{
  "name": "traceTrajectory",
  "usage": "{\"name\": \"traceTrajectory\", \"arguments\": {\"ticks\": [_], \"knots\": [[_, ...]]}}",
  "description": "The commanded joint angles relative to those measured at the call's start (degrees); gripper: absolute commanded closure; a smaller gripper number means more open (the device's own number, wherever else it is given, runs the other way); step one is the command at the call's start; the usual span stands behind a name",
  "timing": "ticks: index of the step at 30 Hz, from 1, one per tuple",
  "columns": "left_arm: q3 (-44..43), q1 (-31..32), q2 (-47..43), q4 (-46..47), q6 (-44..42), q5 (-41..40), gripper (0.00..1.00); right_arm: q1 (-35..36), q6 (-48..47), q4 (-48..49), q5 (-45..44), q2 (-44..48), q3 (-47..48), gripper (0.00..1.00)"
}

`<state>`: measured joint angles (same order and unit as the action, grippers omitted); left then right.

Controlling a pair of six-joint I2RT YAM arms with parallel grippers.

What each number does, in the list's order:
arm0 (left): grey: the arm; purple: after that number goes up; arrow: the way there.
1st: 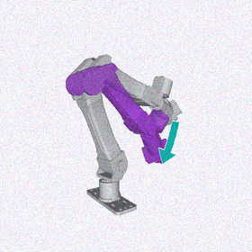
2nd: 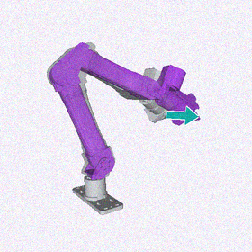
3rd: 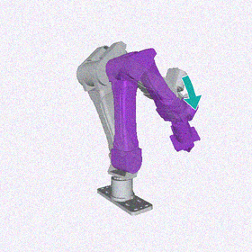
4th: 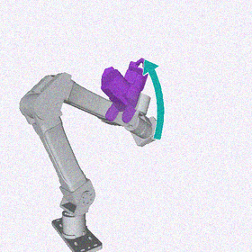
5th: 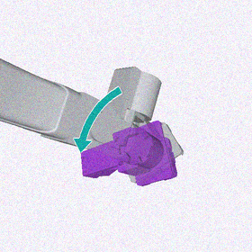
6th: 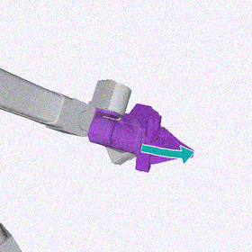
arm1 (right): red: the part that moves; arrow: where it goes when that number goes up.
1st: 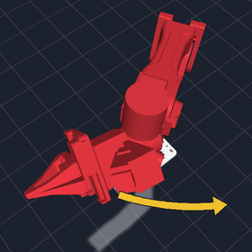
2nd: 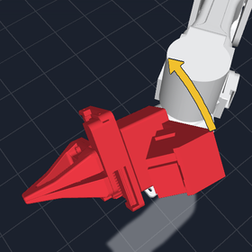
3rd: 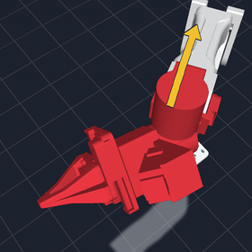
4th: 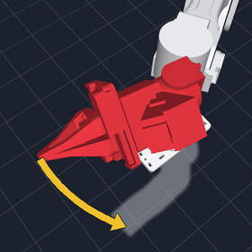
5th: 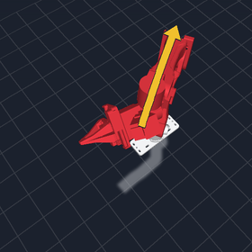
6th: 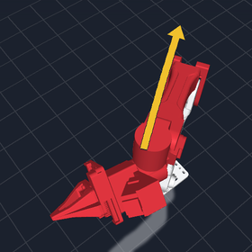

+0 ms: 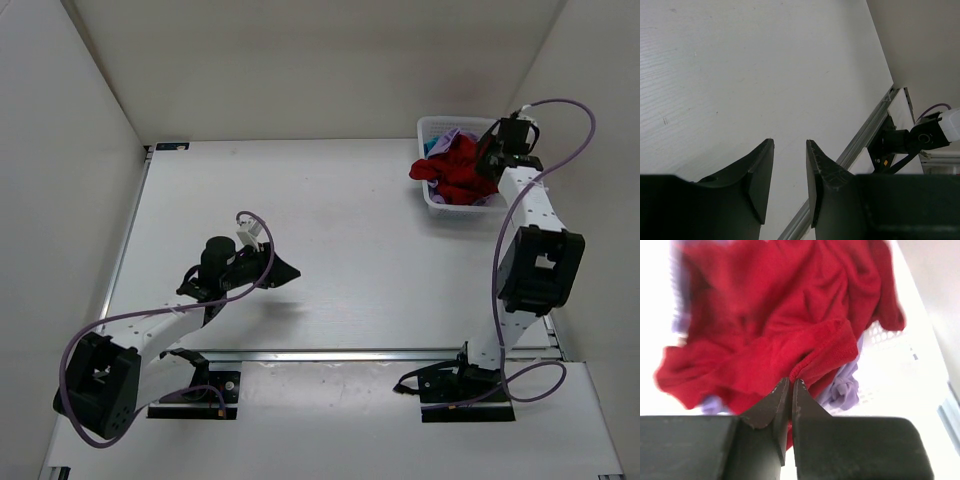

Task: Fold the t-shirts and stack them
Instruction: Grab crumpled tshirt from bin with the right arm, then move the tshirt to the center of the board

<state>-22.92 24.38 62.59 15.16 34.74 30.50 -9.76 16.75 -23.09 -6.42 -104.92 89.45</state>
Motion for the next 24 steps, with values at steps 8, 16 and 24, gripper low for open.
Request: {"name": "traceTrajectory", "arguments": {"ticks": [8, 16, 24], "knots": [[-1.17, -1.26, 0.43, 3.3, 2.61, 0.61, 0.58, 9.39, -1.98, 9.29, 11.68, 25.29, 15.39, 1.0], [-0.37, -7.14, -3.61, 1.46, 4.9, -0.8, 0.57, 24.54, 2.37, 11.29, 38.79, 18.98, 44.47, 1.0], [1.03, -13.31, -11.08, -1.97, 6.66, -3.69, 0.56, 16.27, 23.39, 37.31, 55.0, 18.54, 34.04, 1.0]]}}
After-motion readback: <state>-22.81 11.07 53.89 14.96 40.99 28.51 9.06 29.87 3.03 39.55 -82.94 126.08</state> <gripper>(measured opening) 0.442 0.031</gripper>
